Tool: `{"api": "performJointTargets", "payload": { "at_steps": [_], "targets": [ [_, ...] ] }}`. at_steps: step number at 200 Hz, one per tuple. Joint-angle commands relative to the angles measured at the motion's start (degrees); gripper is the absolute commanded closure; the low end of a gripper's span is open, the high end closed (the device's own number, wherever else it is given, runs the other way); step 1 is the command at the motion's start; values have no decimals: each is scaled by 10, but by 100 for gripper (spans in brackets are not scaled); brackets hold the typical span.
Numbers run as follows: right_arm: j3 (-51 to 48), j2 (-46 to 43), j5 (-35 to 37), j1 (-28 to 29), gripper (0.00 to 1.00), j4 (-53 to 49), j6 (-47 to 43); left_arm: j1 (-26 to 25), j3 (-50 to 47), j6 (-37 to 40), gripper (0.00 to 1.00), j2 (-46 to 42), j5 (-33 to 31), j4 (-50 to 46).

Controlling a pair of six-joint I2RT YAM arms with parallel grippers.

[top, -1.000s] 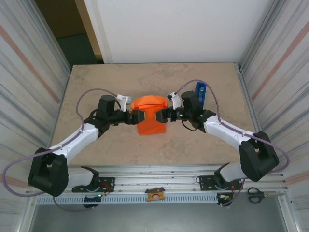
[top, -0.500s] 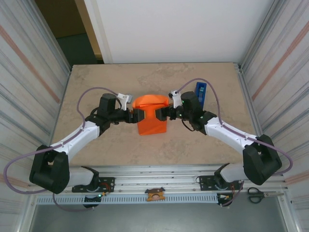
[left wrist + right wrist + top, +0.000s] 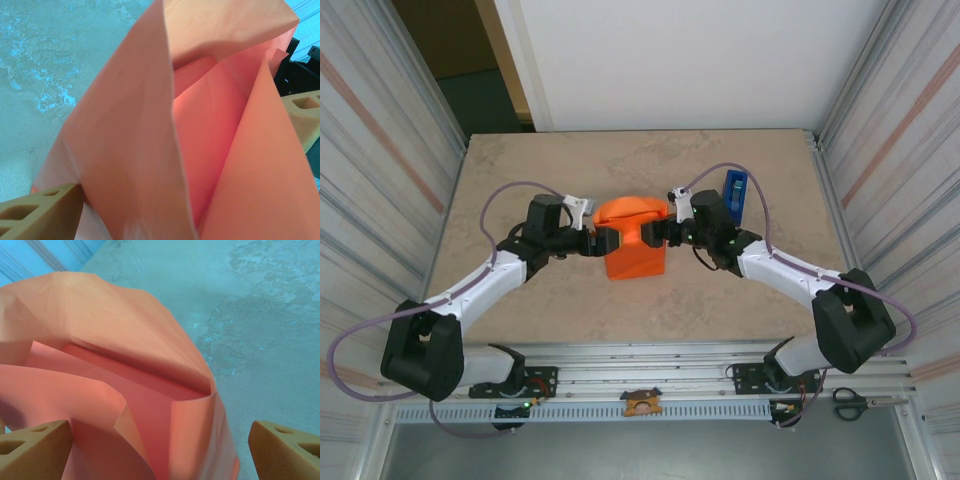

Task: Wrap the gift box in paper
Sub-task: Fold the wrapping paper for the gift box.

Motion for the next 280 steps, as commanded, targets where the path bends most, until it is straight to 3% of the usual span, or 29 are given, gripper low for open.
{"api": "performJointTargets", "payload": {
  "at_steps": [1, 57, 89, 118, 165, 175, 197, 212, 231, 244, 257, 280],
  "targets": [
    [-3, 1, 15, 3, 10, 11, 18, -3, 14, 2, 18, -16, -7, -12],
    [14, -58, 80, 10, 6, -72, 81, -3, 5, 2, 17, -39, -25, -6],
    [27, -86, 175, 49, 3, -136, 77, -3, 9, 10, 18, -51, -24, -47],
    [58, -78, 165, 54, 1, -161, 75, 2, -6, 8, 19, -62, -33, -43],
    [83, -97, 206, 41, 2, -191, 123, 2, -18, 9, 20, -65, -39, -29],
    [69, -103, 187, 29, 2, -171, 136, 1, -18, 5, 21, -64, -36, -27],
    [39, -95, 29, -22, 0, -102, 135, 1, -24, 0, 21, -69, -44, -19],
    [44, -76, -28, -22, 9, -91, 109, 2, -30, -7, 20, -65, -46, -4],
    [43, -71, -9, 15, 10, -81, 44, 1, -23, -8, 21, -51, -39, -3],
    [31, -77, 54, 38, 7, -81, 14, 1, -25, -15, 20, -50, -40, 10],
    [-8, -89, 88, 44, 0, -34, -1, 1, -24, -16, 20, -46, -40, 21],
    [-63, -115, 145, 61, 2, 39, -56, 1, -10, -12, 20, -45, -34, 7]
  ]
}}
